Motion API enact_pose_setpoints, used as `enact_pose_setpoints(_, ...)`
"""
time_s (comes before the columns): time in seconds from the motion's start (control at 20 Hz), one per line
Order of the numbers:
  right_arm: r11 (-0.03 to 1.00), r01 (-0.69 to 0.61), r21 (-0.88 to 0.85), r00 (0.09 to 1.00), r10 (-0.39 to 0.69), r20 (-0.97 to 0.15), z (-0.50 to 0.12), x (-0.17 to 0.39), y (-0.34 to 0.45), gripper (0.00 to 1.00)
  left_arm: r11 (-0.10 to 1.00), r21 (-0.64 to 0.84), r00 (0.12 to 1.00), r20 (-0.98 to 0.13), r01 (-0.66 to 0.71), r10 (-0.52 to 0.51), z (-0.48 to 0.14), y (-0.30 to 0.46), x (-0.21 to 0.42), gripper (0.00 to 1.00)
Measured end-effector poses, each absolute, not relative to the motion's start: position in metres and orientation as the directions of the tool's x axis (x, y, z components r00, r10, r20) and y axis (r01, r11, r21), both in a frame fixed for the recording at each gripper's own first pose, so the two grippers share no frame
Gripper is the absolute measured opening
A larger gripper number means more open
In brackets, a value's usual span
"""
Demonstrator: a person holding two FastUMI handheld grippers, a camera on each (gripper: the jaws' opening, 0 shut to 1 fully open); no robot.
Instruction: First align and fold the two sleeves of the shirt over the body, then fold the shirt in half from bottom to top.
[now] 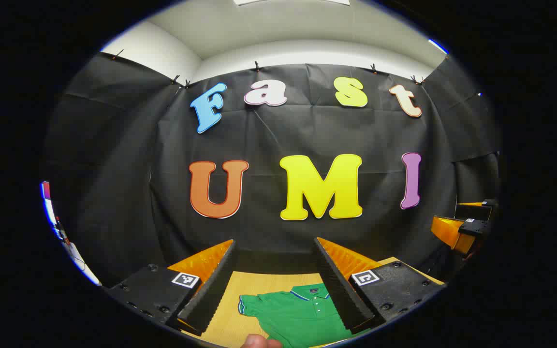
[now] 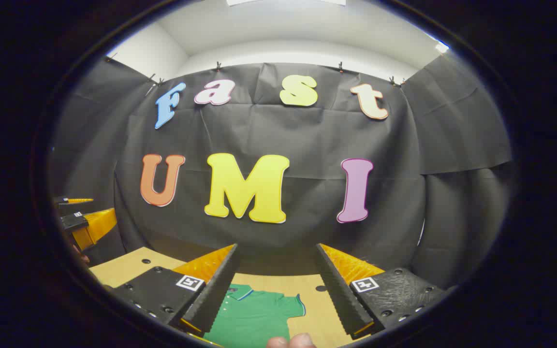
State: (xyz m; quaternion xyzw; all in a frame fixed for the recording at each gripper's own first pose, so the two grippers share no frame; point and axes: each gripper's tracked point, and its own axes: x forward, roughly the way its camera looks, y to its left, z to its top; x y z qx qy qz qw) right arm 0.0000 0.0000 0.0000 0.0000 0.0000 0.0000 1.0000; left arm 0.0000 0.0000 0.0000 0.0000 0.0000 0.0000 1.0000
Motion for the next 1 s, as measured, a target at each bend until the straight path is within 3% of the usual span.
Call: enact_pose_setpoints(1.0,0.997,-0.064,0.037,0.997,0.066,-0.05,-0.014,0.027,-0.005,0.95,1.0,0.019,1.0,-0.011,0.012,-0.012,-0.004,-0.007,0.011,0.98)
